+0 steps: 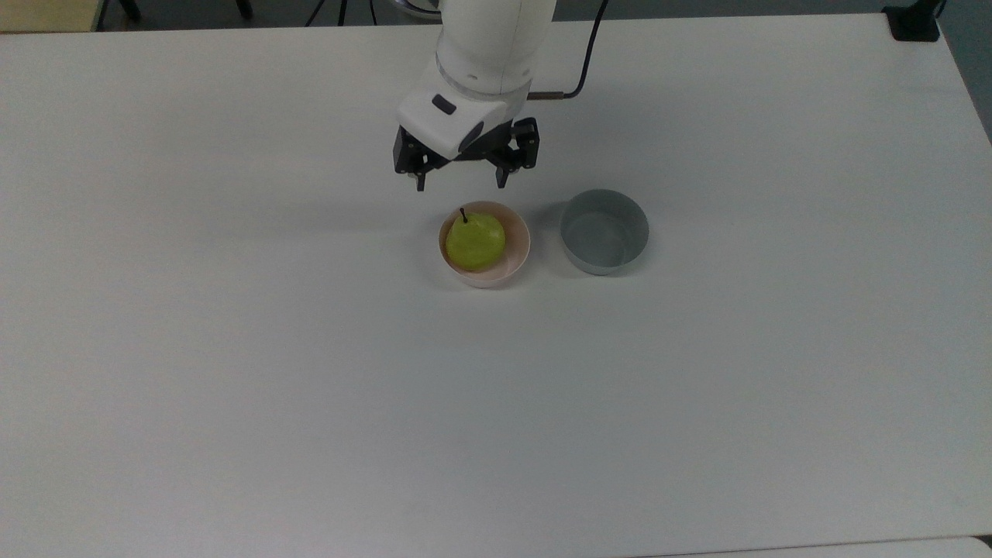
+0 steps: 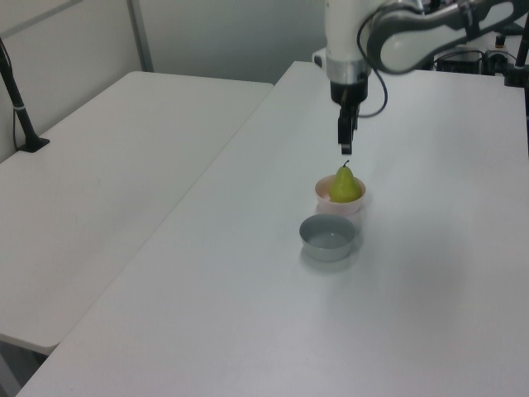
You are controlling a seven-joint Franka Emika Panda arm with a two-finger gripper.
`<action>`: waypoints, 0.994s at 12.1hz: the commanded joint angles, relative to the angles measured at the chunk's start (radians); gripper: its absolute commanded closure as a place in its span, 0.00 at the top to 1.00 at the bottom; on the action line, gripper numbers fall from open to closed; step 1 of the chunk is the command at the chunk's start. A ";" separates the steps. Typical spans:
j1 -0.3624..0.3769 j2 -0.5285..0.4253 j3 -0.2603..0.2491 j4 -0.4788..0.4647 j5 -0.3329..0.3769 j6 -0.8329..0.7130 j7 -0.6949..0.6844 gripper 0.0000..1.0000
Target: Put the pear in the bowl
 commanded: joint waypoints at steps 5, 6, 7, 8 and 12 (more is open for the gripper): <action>-0.078 -0.166 -0.106 0.077 0.131 -0.200 -0.135 1.00; -0.073 -0.189 -0.143 0.077 0.171 -0.201 -0.141 1.00; -0.073 -0.205 -0.155 0.077 0.183 -0.224 -0.135 1.00; -0.073 -0.210 -0.158 0.078 0.183 -0.246 -0.133 1.00; -0.043 -0.210 -0.177 0.081 0.176 -0.252 -0.094 1.00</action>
